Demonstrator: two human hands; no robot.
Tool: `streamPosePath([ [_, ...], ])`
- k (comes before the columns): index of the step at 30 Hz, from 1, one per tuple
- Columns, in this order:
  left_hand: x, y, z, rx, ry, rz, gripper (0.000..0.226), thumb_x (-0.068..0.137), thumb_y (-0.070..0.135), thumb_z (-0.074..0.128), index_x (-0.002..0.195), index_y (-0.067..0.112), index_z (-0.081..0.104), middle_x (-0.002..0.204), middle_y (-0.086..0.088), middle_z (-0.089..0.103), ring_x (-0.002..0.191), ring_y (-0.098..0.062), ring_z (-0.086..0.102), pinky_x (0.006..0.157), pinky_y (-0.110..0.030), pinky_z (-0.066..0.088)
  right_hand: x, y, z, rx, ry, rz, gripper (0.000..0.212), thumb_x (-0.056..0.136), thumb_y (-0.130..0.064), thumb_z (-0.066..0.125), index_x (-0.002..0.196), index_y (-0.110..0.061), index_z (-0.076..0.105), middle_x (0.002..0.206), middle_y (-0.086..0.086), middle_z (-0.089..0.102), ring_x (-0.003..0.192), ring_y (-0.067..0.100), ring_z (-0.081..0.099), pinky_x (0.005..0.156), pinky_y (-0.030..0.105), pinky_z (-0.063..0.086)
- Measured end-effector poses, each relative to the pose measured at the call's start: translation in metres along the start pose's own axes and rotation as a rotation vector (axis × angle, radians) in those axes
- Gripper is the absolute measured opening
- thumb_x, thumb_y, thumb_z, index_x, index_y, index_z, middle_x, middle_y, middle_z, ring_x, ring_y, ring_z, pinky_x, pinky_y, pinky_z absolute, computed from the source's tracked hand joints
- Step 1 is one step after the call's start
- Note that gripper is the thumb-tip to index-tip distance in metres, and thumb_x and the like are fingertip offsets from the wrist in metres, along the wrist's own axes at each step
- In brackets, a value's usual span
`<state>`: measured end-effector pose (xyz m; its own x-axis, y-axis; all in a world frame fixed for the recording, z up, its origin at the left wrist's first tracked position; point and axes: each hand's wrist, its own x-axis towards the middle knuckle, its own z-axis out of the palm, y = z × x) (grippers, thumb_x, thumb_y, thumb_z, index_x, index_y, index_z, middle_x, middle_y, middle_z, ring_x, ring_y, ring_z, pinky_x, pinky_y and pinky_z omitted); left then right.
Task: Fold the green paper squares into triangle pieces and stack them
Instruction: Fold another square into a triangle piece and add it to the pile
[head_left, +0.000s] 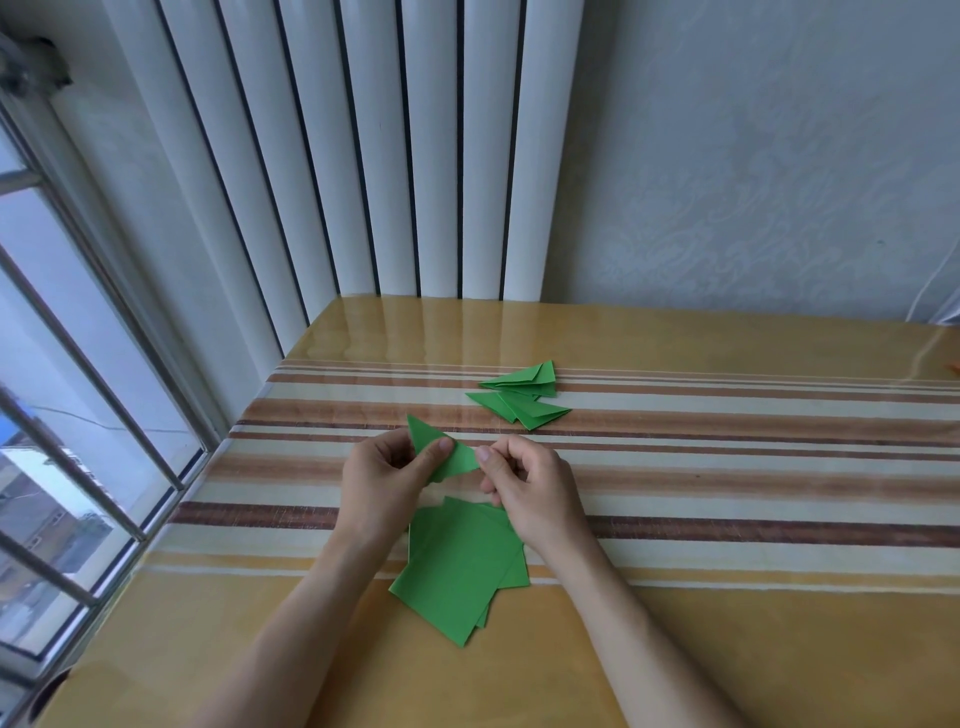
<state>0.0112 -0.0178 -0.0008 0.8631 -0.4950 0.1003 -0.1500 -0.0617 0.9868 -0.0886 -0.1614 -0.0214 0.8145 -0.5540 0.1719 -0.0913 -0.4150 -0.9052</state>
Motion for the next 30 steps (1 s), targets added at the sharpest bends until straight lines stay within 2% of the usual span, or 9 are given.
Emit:
streamPosePath([
  [5,0.0011,-0.0010,-0.0007,-0.024,0.013,-0.020,0.012,0.093,0.020,0.075,0.089,0.009,0.080,0.083,-0.011,0.080,0.082,-0.044,0.074,0.076,-0.059,0.060,-0.0009,-0.0022,-0.0011,0.014,-0.020,-0.005,0.030,0.105,-0.030,0.059,0.078,-0.019,0.066,0.074,0.001,0.069,0.072,0.028,0.065,0.067,0.047,0.052],
  [9,0.0012,0.0001,-0.0015,-0.035,-0.023,-0.076,0.017,0.094,0.023,0.074,0.089,0.007,0.078,0.084,-0.014,0.079,0.084,-0.047,0.073,0.074,-0.057,0.060,-0.0003,-0.0024,-0.0032,0.037,-0.043,0.021,0.027,0.105,-0.029,0.058,0.081,-0.018,0.066,0.076,0.002,0.069,0.076,0.029,0.066,0.071,0.049,0.053],
  [12,-0.0013,0.0017,-0.0009,-0.017,-0.139,-0.113,0.020,0.095,0.024,0.073,0.092,0.005,0.078,0.085,-0.012,0.079,0.083,-0.040,0.076,0.068,-0.041,0.063,-0.0010,-0.0025,-0.0031,0.031,-0.099,0.014,0.024,0.104,-0.028,0.060,0.084,-0.018,0.066,0.068,-0.008,0.061,0.073,0.024,0.063,0.065,0.039,0.049],
  [14,-0.0032,0.0024,0.0013,0.016,-0.182,-0.107,0.020,0.095,0.025,0.074,0.092,0.006,0.078,0.086,-0.010,0.080,0.080,-0.033,0.077,0.070,-0.040,0.062,-0.0012,-0.0023,-0.0022,0.007,-0.111,-0.006,0.022,0.104,-0.028,0.061,0.084,-0.018,0.065,0.066,-0.014,0.058,0.068,0.012,0.058,0.063,0.030,0.046],
  [17,-0.0031,0.0013,0.0032,0.021,-0.135,-0.089,0.024,0.095,0.029,0.073,0.087,0.007,0.076,0.082,-0.011,0.078,0.074,-0.025,0.074,0.070,-0.037,0.060,-0.0002,0.0000,-0.0017,0.001,-0.106,-0.022,0.023,0.104,-0.027,0.062,0.082,-0.019,0.064,0.065,-0.016,0.057,0.067,0.009,0.056,0.063,0.029,0.046],
  [21,0.0002,-0.0036,-0.0001,0.004,-0.064,-0.039,0.030,0.093,0.032,0.075,0.082,0.004,0.072,0.082,-0.026,0.070,0.072,-0.041,0.067,0.067,-0.048,0.060,-0.0004,-0.0008,-0.0004,-0.017,-0.119,-0.032,0.023,0.103,-0.027,0.062,0.080,-0.024,0.063,0.065,-0.018,0.056,0.065,0.005,0.053,0.062,0.028,0.045],
  [25,-0.0012,-0.0040,0.0015,0.048,-0.133,-0.012,0.035,0.093,0.031,0.076,0.074,0.003,0.066,0.065,-0.011,0.059,0.060,-0.020,0.052,0.059,-0.035,0.044,-0.0023,-0.0019,-0.0002,-0.039,-0.113,-0.058,0.021,0.103,-0.026,0.063,0.084,-0.017,0.064,0.064,-0.015,0.052,0.061,0.002,0.046,0.057,0.019,0.038],
  [27,-0.0015,-0.0041,0.0026,0.053,-0.142,-0.012,0.037,0.093,0.030,0.076,0.072,0.002,0.064,0.063,-0.007,0.056,0.059,-0.016,0.051,0.056,-0.029,0.045,-0.0030,-0.0027,-0.0010,-0.071,-0.107,-0.094,0.022,0.104,-0.024,0.061,0.086,-0.013,0.062,0.066,-0.011,0.050,0.061,0.003,0.044,0.056,0.020,0.035],
  [30,-0.0025,-0.0038,0.0037,0.029,-0.126,-0.010,0.037,0.094,0.031,0.075,0.070,0.004,0.065,0.062,-0.009,0.058,0.061,-0.017,0.053,0.061,-0.036,0.051,-0.0030,-0.0032,-0.0010,-0.072,-0.098,-0.123,0.022,0.105,-0.022,0.061,0.086,-0.010,0.062,0.069,-0.003,0.052,0.062,0.005,0.044,0.056,0.021,0.034],
])
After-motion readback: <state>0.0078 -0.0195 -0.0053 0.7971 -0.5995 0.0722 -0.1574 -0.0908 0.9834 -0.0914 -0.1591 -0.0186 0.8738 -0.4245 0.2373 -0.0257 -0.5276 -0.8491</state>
